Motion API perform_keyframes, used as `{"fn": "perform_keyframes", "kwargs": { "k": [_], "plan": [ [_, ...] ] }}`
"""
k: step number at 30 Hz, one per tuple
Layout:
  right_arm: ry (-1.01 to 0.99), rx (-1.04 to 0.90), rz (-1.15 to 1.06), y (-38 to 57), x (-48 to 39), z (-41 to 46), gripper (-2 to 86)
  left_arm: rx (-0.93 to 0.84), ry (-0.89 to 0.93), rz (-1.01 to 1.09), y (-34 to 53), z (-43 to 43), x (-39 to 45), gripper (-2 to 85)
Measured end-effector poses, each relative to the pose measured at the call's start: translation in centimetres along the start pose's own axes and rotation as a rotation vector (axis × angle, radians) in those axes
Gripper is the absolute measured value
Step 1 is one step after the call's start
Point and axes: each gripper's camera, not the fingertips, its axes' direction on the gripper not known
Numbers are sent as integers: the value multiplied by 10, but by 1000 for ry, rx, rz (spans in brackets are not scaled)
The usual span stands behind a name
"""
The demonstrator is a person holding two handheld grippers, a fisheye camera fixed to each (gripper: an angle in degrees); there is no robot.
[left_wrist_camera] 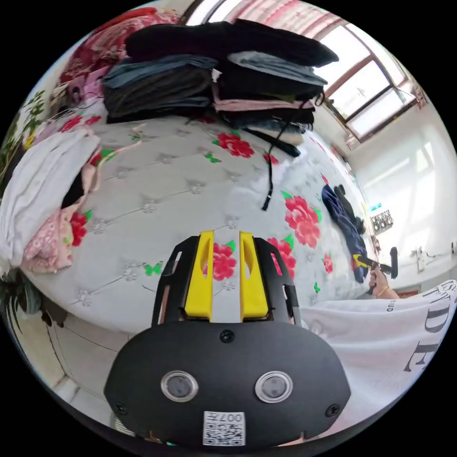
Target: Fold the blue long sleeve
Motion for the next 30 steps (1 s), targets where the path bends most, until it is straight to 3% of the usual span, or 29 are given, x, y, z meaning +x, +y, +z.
{"fn": "perform_keyframes", "kwargs": {
  "k": [5, 10, 12, 15, 17, 18, 20, 24, 26, 30],
  "plan": [
    [59, 169, 284, 4, 117, -42, 131, -195, -52, 194, 22, 100, 81, 69],
    [-14, 129, 464, -4, 177, -15, 106, -308, -66, 240, 57, 155, 105, 62],
    [68, 149, 483, -4, 171, -16, 76, -294, -82, 236, 66, 165, 108, 58],
    [-91, 110, 359, -16, 145, -8, 34, -242, -66, 240, 75, 174, 113, 48],
    [-379, 13, 170, -21, 92, 8, 19, -226, -49, 248, 78, 183, 117, 48],
    [-429, -15, 106, -20, 68, 14, 18, -221, -32, 258, 80, 190, 120, 50],
    [-564, -159, -204, 5, -56, 37, 14, -224, -10, 272, 82, 202, 125, 54],
    [-832, -267, -578, 66, -219, 40, 22, -226, 40, 300, 89, 221, 131, 65],
    [-693, -333, -925, 97, -285, 17, 33, -214, 42, 305, 94, 222, 127, 66],
    [-513, -194, -991, 106, -283, -24, 48, -187, 14, 294, 112, 219, 100, 74]
  ]
}}
